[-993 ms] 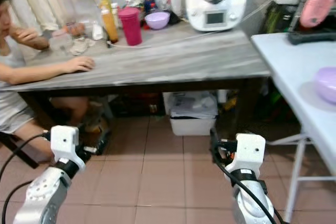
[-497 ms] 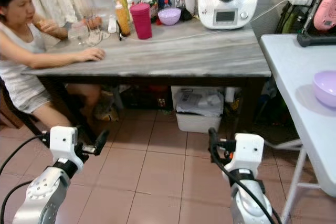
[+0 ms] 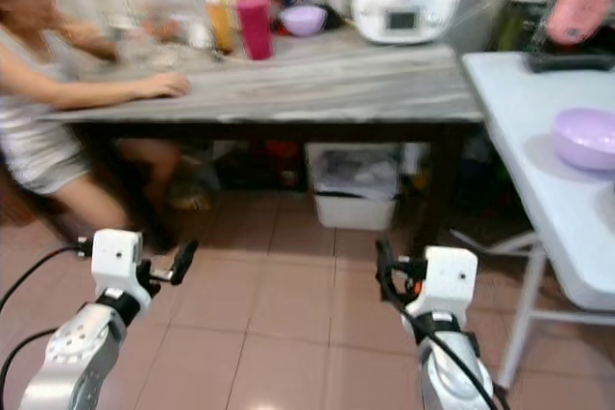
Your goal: Setting the table
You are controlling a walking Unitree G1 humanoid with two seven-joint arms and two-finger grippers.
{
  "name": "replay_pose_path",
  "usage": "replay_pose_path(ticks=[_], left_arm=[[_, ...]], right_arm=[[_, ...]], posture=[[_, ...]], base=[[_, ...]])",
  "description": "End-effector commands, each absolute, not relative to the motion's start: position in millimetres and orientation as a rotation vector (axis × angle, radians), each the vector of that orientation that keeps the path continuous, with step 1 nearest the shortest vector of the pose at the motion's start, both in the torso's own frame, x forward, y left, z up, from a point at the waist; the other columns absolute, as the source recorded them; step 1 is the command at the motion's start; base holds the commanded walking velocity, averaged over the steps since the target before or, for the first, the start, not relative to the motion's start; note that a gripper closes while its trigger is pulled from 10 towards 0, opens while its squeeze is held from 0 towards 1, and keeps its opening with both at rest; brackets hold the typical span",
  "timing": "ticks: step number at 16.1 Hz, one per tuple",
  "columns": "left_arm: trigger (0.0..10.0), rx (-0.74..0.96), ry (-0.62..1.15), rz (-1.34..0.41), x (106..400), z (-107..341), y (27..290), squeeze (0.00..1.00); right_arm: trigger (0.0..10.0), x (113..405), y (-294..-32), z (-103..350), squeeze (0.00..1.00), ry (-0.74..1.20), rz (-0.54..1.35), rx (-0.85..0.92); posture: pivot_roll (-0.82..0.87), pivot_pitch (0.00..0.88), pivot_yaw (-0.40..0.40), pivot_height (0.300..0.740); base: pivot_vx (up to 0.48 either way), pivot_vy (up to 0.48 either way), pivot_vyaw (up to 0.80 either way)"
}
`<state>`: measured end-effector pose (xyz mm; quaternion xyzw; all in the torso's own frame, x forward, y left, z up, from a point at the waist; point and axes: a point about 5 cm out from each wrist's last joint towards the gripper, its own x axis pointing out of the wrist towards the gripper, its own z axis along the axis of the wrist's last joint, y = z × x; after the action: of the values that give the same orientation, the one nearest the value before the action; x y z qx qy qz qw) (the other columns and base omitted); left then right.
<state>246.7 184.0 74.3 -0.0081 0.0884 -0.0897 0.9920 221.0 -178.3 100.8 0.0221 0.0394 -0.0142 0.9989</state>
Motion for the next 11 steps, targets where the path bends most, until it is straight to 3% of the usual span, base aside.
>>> replay_pose_path(ticks=[1,7,11], left_arm=[[10.0,-0.032,0.163,-0.196,246.0,76.9,187.6,0.0],[10.0,-0.05,0.154,-0.256,243.8,80.2,185.9,0.0],[10.0,-0.063,0.158,-0.258,243.4,80.2,185.8,0.0]], right_arm=[[10.0,219.5,-178.4,99.0,0.0,0.09,-0.036,0.047],[10.0,218.1,-177.7,97.0,0.0,0.095,-0.047,0.054],[10.0,218.3,-176.3,97.0,0.0,0.098,-0.047,0.059]], posture=[[-0.23,0.0,0.104,0.74],[-0.23,0.0,0.111,0.74],[-0.22,0.0,0.108,0.74]], base=[[0.0,0.0,0.0],[0.0,0.0,0.0],[0.0,-0.28,-0.23]])
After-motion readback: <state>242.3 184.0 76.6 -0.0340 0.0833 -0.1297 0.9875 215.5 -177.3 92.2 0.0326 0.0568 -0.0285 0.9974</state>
